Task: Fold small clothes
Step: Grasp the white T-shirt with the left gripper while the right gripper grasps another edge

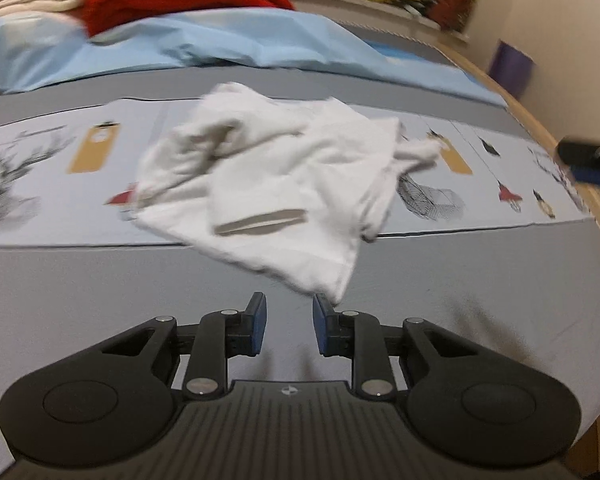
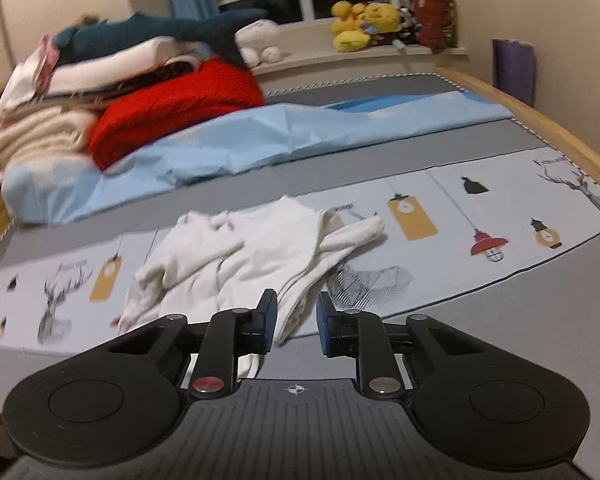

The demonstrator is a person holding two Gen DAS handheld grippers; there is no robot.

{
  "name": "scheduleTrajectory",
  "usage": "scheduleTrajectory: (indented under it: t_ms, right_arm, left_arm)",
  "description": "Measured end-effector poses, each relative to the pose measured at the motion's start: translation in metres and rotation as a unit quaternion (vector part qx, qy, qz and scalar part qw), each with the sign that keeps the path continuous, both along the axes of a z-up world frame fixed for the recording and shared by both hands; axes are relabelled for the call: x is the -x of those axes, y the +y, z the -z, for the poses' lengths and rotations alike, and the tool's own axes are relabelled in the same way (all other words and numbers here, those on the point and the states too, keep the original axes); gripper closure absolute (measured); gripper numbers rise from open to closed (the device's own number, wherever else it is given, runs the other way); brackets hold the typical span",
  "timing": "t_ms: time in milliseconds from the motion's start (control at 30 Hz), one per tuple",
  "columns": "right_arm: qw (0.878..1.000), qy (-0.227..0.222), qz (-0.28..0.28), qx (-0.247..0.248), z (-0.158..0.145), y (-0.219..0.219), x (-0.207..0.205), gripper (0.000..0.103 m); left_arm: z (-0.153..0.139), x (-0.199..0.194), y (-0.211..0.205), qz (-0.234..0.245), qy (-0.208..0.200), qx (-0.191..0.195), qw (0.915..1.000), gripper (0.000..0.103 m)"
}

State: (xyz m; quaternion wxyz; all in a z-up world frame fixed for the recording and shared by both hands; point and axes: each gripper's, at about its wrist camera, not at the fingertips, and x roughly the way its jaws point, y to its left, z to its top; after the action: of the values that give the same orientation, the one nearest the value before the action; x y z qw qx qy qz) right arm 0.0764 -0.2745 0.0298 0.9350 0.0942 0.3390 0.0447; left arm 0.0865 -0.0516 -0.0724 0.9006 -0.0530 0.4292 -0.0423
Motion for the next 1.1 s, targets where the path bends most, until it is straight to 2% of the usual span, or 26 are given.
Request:
scheduleTrajectory:
  t_ms: [133, 200, 233, 267, 300, 333, 433, 500, 600, 667, 733, 833, 867, 900, 933, 1000, 1067, 1100]
  right_arm:
    - [1.0, 0.009, 0.007, -0.02, 0.0, -0.011, -0.004, 0.079]
    - [1.0, 0.002, 0.007, -0.016, -0.001, -0.014, -0.004, 0.079]
    - [1.0, 0.005, 0.01, -0.015, 0.0, -0.017, -0.006, 0.079]
    - [1.0, 0.006, 0.012, -0.017, 0.0, -0.02, -0.007, 0.079]
    - [1.0, 0.006, 0.017, -0.022, 0.001, -0.025, -0.008, 0.079]
    - [0.999, 0.007, 0.024, -0.028, 0.002, -0.031, -0.01, 0.079]
    - [0.998, 0.005, 0.049, -0.03, 0.003, -0.044, -0.014, 0.079]
    - [0.998, -0.003, 0.057, -0.028, 0.002, -0.05, -0.015, 0.079]
    - [0.998, -0.011, 0.063, -0.025, -0.001, -0.054, -0.014, 0.079]
    - [0.998, -0.007, 0.062, -0.03, -0.001, -0.057, -0.013, 0.079]
    - [0.997, -0.009, 0.057, -0.043, -0.002, -0.061, -0.012, 0.079]
    - [0.998, -0.011, 0.055, -0.039, -0.003, -0.067, -0.011, 0.079]
    - [0.998, -0.01, 0.055, -0.038, -0.002, -0.069, -0.012, 0.079]
    - [0.998, -0.006, 0.054, -0.036, 0.001, -0.07, -0.014, 0.079]
    - [0.998, 0.001, 0.053, -0.035, 0.004, -0.071, -0.017, 0.079]
    - [0.998, 0.02, 0.049, -0.037, 0.015, -0.072, -0.025, 0.079]
    - [0.997, 0.044, 0.044, -0.041, 0.029, -0.069, -0.035, 0.078]
    - [0.997, 0.059, 0.038, -0.039, 0.037, -0.066, -0.041, 0.077]
  left_arm:
    - [0.049, -0.042, -0.018, -0.002, 0.051, 0.001, 0.9987, 0.043]
    - [0.074, -0.057, -0.026, -0.012, 0.077, -0.007, 0.9969, 0.04]
    - [0.085, -0.06, -0.029, -0.011, 0.097, -0.011, 0.9951, 0.042]
    - [0.094, -0.064, -0.031, -0.007, 0.11, -0.024, 0.9936, 0.054]
    - [0.095, -0.064, -0.031, 0.0, 0.098, -0.043, 0.9942, 0.061]
    - [0.092, -0.064, -0.03, 0.013, 0.088, -0.052, 0.9947, 0.097]
    - [0.068, -0.058, -0.011, 0.037, 0.078, -0.063, 0.9943, 0.098]
    - [0.038, -0.041, 0.003, 0.062, 0.058, -0.07, 0.994, 0.098]
    - [-0.005, -0.009, 0.036, 0.111, 0.057, -0.074, 0.9893, 0.099]
    - [-0.03, 0.018, 0.063, 0.155, 0.061, -0.085, 0.9823, 0.099]
    - [-0.042, 0.044, 0.088, 0.197, 0.079, -0.105, 0.9715, 0.099]
    - [-0.033, 0.08, 0.136, 0.265, 0.153, -0.114, 0.9453, 0.099]
    - [-0.025, 0.089, 0.152, 0.273, 0.176, -0.114, 0.9389, 0.098]
    - [-0.018, 0.093, 0.166, 0.27, 0.195, -0.112, 0.9361, 0.098]
    - [-0.014, 0.095, 0.18, 0.261, 0.203, -0.098, 0.9387, 0.098]
    - [-0.017, 0.094, 0.212, 0.208, 0.171, -0.042, 0.9621, 0.094]
    - [-0.025, 0.085, 0.243, 0.143, 0.153, 0.016, 0.9776, 0.081]
    - [-0.031, 0.08, 0.253, 0.114, 0.138, 0.033, 0.9834, 0.076]
